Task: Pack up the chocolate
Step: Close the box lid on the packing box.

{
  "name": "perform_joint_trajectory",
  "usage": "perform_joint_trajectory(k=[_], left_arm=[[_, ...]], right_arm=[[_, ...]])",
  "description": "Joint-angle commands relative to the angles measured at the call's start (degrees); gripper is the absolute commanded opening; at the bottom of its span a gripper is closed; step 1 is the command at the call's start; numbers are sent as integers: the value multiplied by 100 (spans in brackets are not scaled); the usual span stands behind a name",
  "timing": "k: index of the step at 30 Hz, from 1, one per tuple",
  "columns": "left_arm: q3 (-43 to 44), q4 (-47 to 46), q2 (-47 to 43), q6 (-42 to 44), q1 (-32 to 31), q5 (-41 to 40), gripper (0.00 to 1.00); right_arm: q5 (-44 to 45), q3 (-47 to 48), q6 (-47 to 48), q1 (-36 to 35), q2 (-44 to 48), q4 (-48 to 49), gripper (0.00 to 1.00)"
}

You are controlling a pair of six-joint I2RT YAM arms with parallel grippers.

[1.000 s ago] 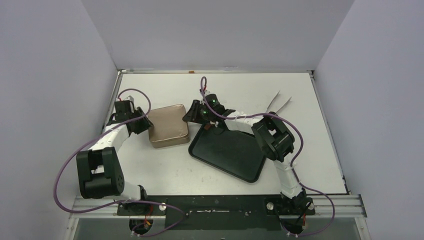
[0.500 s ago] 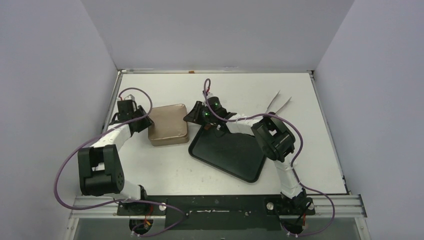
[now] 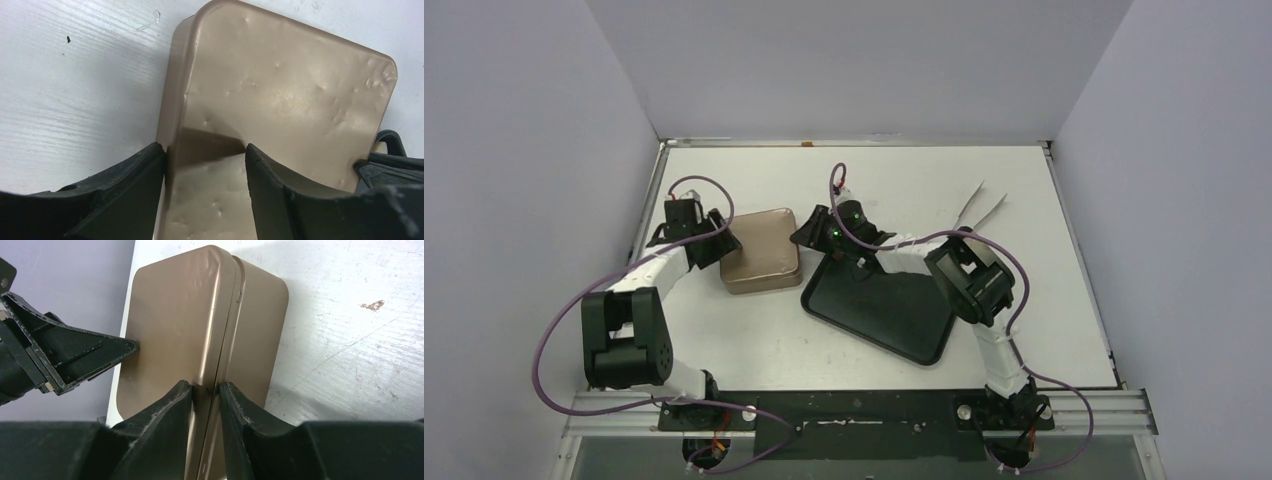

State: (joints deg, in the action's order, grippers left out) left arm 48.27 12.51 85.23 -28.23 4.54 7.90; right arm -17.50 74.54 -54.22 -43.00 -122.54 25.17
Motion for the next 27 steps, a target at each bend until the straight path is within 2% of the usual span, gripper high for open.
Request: perform_joint_trajectory(k=[1, 6, 8, 16, 22, 24, 27], left_arm=[[319, 46, 217, 13, -117, 467, 55], [328, 1, 301, 39, -122, 458, 52], [347, 22, 278, 69, -125, 449, 52], [385, -183, 241, 70, -182, 676, 45], [179, -423, 225, -159, -409, 804, 44], [131, -444, 223, -187, -410, 833, 45], [210, -268, 233, -165, -410, 807, 56]], right_arm=[[-493, 86, 394, -97, -64, -843, 32], [-733, 343, 369, -5, -24, -809, 50], [-775, 443, 383, 38, -33, -869, 51], [-876, 656, 359, 124, -225, -961, 35], [-1268, 301, -254, -119, -422, -138, 21], [-1261, 279, -355, -181, -443, -77, 17], [-1091, 204, -445, -249, -437, -210, 14]])
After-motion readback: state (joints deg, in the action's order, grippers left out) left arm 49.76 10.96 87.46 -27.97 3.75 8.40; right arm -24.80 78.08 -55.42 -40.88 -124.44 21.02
